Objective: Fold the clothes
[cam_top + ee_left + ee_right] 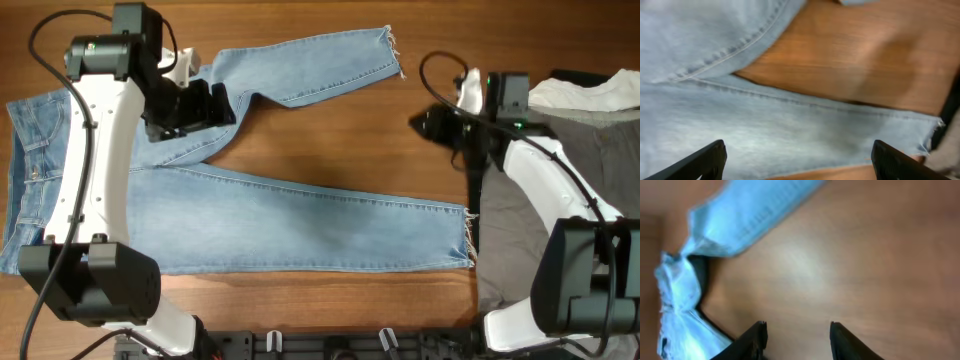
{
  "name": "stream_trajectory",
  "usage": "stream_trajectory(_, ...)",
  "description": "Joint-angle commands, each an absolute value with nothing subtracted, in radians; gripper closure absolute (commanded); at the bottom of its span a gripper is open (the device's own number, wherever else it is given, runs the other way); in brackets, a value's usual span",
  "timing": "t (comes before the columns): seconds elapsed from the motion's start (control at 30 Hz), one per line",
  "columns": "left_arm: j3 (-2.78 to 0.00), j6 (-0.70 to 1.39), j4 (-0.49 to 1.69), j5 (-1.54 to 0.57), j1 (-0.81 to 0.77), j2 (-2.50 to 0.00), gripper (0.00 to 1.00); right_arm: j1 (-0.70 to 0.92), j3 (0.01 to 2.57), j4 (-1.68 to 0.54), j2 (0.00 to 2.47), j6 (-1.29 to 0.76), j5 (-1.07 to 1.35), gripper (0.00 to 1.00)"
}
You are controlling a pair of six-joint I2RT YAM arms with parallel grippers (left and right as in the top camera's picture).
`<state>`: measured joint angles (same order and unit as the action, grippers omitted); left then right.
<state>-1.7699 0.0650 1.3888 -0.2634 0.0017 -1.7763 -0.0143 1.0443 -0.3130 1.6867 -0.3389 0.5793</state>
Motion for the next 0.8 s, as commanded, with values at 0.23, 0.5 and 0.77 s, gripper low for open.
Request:
stream_trajectory(0.23,-1.76,0.085,1.337,-0.257,-0.088,-1.763,0.07,0.174,1.408,-0.109,1.961,-0.395,0.419,0.57)
stream_trajectory(0.5,-1.76,0.086,1.322,-0.257,-0.09,-1.763,0.05,0.161,1.449,0.127,2.255,-0.352,0.003,0.13)
stream_trajectory(0.77,-1.76,0.086,1.308,-0.257,-0.09,-1.763,0.05,0.133,1.449,0.258,2.366,-0.317,0.168,0.23)
